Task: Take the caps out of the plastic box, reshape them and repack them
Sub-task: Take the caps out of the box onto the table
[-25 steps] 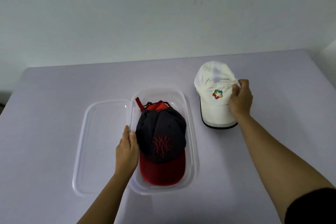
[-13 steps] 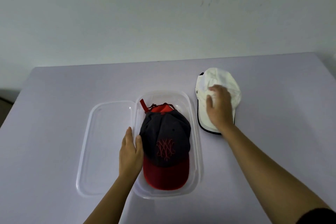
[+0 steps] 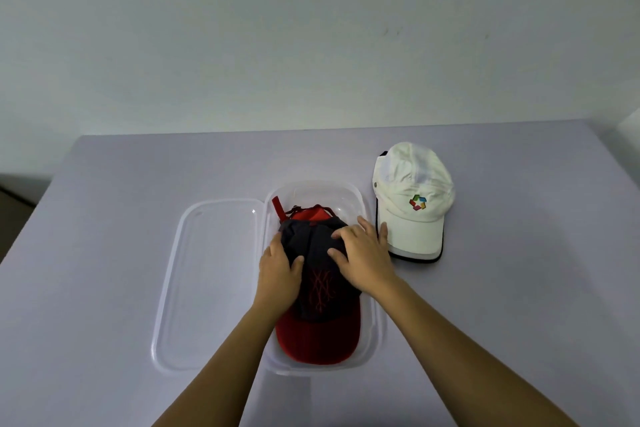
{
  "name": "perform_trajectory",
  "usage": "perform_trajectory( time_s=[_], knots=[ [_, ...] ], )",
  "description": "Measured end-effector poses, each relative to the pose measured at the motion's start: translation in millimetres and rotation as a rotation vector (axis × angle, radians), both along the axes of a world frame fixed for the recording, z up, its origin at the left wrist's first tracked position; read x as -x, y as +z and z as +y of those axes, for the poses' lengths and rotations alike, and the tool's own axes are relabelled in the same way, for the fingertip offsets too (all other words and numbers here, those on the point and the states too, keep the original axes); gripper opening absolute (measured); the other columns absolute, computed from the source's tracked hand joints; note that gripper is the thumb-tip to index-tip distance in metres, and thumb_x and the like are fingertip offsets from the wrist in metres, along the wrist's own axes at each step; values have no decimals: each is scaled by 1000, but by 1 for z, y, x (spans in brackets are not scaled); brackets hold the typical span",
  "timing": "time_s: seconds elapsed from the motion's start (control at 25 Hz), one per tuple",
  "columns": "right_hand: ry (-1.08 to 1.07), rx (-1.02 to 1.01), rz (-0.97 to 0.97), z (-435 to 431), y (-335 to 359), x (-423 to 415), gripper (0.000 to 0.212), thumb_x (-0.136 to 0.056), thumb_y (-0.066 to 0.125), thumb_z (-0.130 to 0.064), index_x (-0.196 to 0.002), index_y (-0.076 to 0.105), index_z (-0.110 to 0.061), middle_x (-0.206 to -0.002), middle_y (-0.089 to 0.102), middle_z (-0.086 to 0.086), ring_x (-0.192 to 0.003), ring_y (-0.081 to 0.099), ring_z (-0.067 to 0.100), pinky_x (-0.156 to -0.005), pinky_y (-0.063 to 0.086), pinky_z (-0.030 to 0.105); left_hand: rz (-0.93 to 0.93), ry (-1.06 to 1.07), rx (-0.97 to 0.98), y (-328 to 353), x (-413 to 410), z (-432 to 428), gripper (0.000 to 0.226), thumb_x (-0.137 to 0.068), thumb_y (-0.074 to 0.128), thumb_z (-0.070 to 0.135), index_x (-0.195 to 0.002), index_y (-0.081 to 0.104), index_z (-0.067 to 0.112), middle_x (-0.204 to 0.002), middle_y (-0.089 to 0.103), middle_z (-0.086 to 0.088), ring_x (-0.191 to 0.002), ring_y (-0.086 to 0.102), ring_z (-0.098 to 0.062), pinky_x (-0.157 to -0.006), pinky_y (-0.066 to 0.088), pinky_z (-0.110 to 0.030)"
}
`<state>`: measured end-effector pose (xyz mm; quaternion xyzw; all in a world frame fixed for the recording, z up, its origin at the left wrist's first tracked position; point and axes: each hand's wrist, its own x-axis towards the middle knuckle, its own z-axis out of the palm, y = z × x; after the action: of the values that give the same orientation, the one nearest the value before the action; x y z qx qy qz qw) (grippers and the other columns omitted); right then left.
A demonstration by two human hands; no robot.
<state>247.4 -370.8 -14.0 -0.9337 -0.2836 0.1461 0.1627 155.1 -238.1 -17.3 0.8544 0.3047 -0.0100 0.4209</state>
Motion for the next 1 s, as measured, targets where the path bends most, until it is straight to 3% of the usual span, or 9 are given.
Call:
perform_trajectory(
  time_s=[0.08,0.16,0.4,0.52,0.64,0.76,0.84,1.0],
  knots=[
    [-27,-58,55,-4,1,3,50,-94,42,-43,-137,35,-20,-145,40,2,-143,16,25,-116,5,46,12,34,25,8,1,0,49,-96,48,21,-142,36,9,-134,46,-13,-125,46,-27,-103,36,-34],
    [-63,-178,101,-11,4,6,53,-94,41,-43,-140,32,-18,-143,43,4,-139,26,25,-116,15,42,-30,71,59,17,6,0,39,-97,46,24,-134,48,12,-128,52,-9,-119,50,-23,-98,38,-29],
    [-130,-516,143,-22,20,18,39,-94,48,-27,-131,46,-14,-124,52,2,-111,45,8,-100,35,23,-249,209,309,46,14,-10,20,-94,52,25,-110,62,22,-115,63,0,-107,58,-18,-96,48,-37],
    [-159,-618,156,-26,32,20,25,-96,46,-23,-115,57,-12,-106,52,0,-92,49,1,-89,42,20,-351,232,378,73,14,-20,20,-97,47,26,-100,64,15,-101,66,-5,-97,62,-21,-85,52,-33],
    [-221,-794,57,-32,56,18,12,-95,47,-18,-98,59,-15,-95,52,0,-85,49,-9,-79,36,6,-500,199,411,111,8,-33,21,-98,45,22,-90,62,11,-83,63,-1,-76,57,-11,-66,47,-17],
    [-278,-951,-167,-54,97,11,12,-94,48,-20,-89,59,-18,-86,55,-7,-82,51,-9,-75,36,5,-574,145,492,141,-3,-57,20,-98,45,24,-91,60,13,-80,59,3,-71,54,-5,-65,46,-16],
    [-358,-898,-223,-93,114,-5,17,-95,48,-23,-90,62,-16,-81,58,-13,-78,54,-6,-70,39,5,-522,71,584,142,-26,-89,21,-98,44,27,-92,60,15,-82,58,1,-75,53,-8,-70,46,-24],
    [-465,-639,-50,-137,103,-33,21,-94,48,-30,-92,64,-17,-84,63,-9,-77,57,4,-66,42,14,-299,27,601,120,-55,-127,24,-99,39,28,-92,56,13,-81,53,-2,-73,46,-12,-67,41,-27]
  ],
)
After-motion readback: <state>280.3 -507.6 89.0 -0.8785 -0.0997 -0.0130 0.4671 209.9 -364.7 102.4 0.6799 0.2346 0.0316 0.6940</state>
